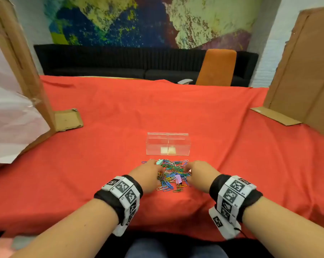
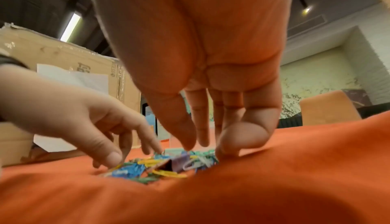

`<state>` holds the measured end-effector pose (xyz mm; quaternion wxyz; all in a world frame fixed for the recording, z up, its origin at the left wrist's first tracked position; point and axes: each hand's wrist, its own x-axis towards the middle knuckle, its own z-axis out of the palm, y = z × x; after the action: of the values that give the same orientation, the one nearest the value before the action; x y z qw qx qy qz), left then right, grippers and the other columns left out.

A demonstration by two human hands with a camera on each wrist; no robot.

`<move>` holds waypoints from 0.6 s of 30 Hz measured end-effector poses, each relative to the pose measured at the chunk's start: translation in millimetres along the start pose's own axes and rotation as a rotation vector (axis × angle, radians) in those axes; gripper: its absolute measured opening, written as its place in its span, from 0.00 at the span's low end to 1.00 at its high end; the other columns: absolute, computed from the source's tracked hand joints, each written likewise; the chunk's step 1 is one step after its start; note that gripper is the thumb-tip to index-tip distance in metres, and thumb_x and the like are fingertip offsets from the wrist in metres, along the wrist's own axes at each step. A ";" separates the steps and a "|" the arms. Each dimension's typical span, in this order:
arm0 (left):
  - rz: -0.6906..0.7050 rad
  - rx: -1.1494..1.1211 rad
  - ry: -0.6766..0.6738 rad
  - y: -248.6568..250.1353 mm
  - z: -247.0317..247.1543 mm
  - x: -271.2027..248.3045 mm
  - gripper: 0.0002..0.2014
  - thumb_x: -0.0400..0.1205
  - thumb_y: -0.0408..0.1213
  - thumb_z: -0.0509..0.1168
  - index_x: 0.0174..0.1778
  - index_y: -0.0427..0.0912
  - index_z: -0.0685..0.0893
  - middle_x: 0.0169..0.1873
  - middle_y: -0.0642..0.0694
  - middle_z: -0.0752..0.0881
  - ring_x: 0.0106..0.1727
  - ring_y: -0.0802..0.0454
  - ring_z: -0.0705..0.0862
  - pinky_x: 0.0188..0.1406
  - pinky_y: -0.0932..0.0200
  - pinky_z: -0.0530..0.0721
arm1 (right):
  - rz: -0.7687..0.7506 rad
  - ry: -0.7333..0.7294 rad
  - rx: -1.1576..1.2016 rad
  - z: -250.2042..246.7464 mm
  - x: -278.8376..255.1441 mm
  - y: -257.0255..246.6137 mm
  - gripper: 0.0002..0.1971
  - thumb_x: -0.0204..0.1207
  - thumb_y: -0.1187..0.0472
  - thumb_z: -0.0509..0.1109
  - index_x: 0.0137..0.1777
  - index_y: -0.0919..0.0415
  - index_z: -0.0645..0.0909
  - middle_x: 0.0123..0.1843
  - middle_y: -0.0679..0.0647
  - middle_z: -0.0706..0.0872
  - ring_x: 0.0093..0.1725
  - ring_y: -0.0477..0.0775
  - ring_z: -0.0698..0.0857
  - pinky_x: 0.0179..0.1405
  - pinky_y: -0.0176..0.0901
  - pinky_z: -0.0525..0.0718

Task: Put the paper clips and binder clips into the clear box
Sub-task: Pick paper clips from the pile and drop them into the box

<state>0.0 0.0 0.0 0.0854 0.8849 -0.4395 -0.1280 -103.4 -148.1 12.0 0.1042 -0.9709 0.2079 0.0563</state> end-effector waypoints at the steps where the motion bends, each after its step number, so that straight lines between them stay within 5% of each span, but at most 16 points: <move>1: -0.013 0.001 -0.027 -2.5 0.9 6.4 0.23 0.78 0.38 0.63 0.71 0.50 0.77 0.67 0.45 0.73 0.66 0.43 0.80 0.67 0.51 0.78 | 0.009 -0.026 -0.007 2.1 7.3 -0.8 0.19 0.76 0.66 0.62 0.67 0.60 0.80 0.67 0.59 0.83 0.67 0.59 0.80 0.64 0.42 0.77; 8: 0.015 0.096 -0.089 -1.1 -9.3 23.4 0.15 0.77 0.38 0.69 0.59 0.41 0.82 0.61 0.40 0.81 0.61 0.43 0.81 0.55 0.56 0.78 | 0.007 -0.082 -0.101 1.5 27.0 -6.1 0.17 0.74 0.69 0.64 0.62 0.64 0.81 0.63 0.61 0.85 0.64 0.61 0.82 0.59 0.45 0.79; 14: 0.035 0.126 -0.070 -3.8 -23.1 27.2 0.11 0.79 0.31 0.65 0.56 0.37 0.87 0.56 0.40 0.89 0.60 0.44 0.85 0.55 0.56 0.80 | -0.010 -0.075 -0.098 -7.6 29.1 -4.4 0.15 0.74 0.70 0.64 0.58 0.63 0.85 0.60 0.59 0.88 0.61 0.59 0.84 0.53 0.40 0.79; 18: 0.048 0.046 0.046 -9.1 -37.1 25.6 0.10 0.78 0.31 0.66 0.51 0.37 0.90 0.51 0.42 0.91 0.55 0.46 0.87 0.46 0.62 0.77 | -0.003 0.034 0.025 -21.0 31.0 -5.1 0.08 0.72 0.65 0.68 0.48 0.60 0.87 0.48 0.55 0.91 0.45 0.53 0.83 0.41 0.35 0.72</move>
<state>32.9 -13.6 29.1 0.0781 0.8786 -0.4613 -0.0955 -71.8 -160.5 28.6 0.1129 -0.9707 0.2090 0.0372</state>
